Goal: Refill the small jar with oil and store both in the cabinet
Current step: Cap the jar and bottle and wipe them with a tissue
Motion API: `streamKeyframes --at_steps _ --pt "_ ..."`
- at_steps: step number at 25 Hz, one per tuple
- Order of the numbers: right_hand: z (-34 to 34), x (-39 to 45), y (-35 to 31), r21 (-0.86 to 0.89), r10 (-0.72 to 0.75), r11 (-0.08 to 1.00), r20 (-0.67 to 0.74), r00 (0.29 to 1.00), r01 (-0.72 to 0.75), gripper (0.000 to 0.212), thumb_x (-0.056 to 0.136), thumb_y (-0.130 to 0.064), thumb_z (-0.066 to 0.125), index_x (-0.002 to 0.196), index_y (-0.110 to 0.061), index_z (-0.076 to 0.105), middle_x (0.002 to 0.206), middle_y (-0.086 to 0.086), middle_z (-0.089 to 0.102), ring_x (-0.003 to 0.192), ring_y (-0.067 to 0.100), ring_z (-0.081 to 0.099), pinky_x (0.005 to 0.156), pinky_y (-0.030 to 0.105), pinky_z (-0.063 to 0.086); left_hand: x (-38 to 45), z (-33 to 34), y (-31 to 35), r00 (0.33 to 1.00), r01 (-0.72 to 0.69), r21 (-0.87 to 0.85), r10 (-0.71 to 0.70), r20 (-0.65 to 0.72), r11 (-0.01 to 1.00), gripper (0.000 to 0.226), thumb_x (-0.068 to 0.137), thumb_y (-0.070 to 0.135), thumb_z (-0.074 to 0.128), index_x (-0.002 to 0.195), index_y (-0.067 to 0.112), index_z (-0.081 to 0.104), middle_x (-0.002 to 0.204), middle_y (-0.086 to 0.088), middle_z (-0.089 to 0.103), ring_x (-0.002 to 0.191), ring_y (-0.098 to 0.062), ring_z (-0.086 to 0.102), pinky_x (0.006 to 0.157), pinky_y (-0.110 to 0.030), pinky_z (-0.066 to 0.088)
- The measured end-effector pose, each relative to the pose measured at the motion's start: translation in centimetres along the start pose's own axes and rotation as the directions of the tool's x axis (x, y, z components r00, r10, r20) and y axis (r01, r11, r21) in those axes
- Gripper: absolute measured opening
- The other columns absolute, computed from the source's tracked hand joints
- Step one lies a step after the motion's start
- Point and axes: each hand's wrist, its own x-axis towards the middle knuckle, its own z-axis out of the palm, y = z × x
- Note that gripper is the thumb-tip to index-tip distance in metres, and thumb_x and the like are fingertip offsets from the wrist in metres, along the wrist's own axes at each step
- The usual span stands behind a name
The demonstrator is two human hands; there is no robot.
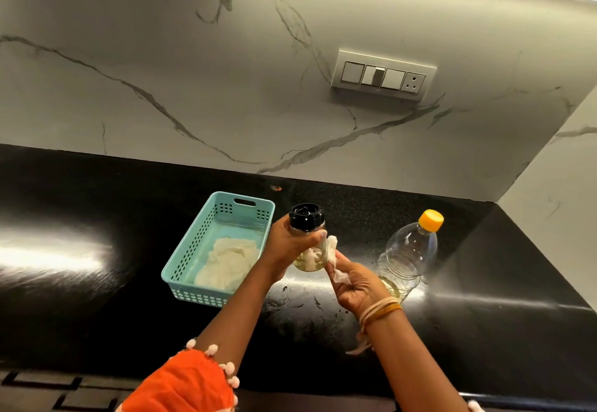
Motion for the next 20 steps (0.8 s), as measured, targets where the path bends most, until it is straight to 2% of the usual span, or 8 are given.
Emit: streamKeyframes --at_steps 4,6,9,13,16,20 --pt "0.9 0.9 2.9 0.057 0.137 0.989 0.017 0.99 -0.137 0.015 0.093 0.009 0.045 0.097 0.012 0.059 0.083 0.027 0.066 0.054 0.031 0.069 0.051 0.032 0.057 0.2 0.6 -0.7 1.0 0.006 -0.006 -0.006 -0.001 1.0 0.037 0.067 0.0 0.081 0.093 0.023 0.069 0.09 0.0 0.075 0.088 -0.019 0.07 0.075 -0.032 0.055" --pt "0.2 0.5 3.6 0.071 0.177 0.981 0.061 0.982 -0.181 0.017 0.094 0.008 0.043 0.101 0.013 0.058 0.082 0.03 0.067 0.054 0.036 0.07 0.045 0.036 0.058 0.3 0.7 -0.7 1.0 -0.003 0.001 0.003 0.005 1.0 0.037 0.065 0.002 0.083 0.093 0.024 0.07 0.091 0.001 0.076 0.088 -0.016 0.071 0.073 -0.028 0.056" --pt "-1.4 -0.3 2.1 -0.016 0.198 0.98 0.074 0.977 -0.197 0.019 0.096 0.003 0.043 0.107 0.015 0.053 0.081 0.031 0.068 0.061 0.035 0.071 0.048 0.034 0.059 0.8 0.3 -0.6 1.0 -0.011 0.026 0.01 0.009 1.0 0.039 0.069 0.003 0.082 0.099 0.022 0.068 0.095 0.002 0.075 0.089 -0.011 0.071 0.071 -0.024 0.055" --pt "-2.5 0.1 -0.2 0.026 0.032 0.999 -0.023 0.999 -0.031 0.016 0.098 0.0 0.042 0.104 0.012 0.051 0.085 0.029 0.063 0.054 0.028 0.07 0.052 0.029 0.058 0.9 0.1 -1.8 1.0 0.011 0.058 -0.01 -0.015 0.998 0.04 0.067 0.004 0.084 0.098 0.023 0.067 0.095 0.004 0.074 0.089 -0.01 0.07 0.073 -0.023 0.055" --pt "-3.2 1.5 0.7 0.004 -0.109 0.994 -0.11 0.988 0.11 0.027 0.096 0.008 0.04 0.121 0.015 0.047 0.089 0.025 0.056 0.066 0.027 0.064 0.053 0.024 0.057 0.7 0.3 -3.9 0.999 0.024 0.139 -0.019 -0.04 0.99 0.043 0.06 0.01 0.09 0.094 0.027 0.068 0.09 0.008 0.075 0.086 -0.006 0.069 0.074 -0.02 0.054" --pt "-4.6 2.7 2.7 -0.02 -0.132 0.991 -0.187 0.974 0.13 0.036 0.094 0.011 0.04 0.129 0.02 0.04 0.087 0.025 0.054 0.073 0.027 0.055 0.048 0.025 0.056 0.9 0.4 -6.3 0.996 0.063 0.2 -0.047 -0.082 0.978 0.048 0.053 0.011 0.093 0.091 0.028 0.068 0.088 0.011 0.074 0.084 0.0 0.068 0.072 -0.015 0.051"
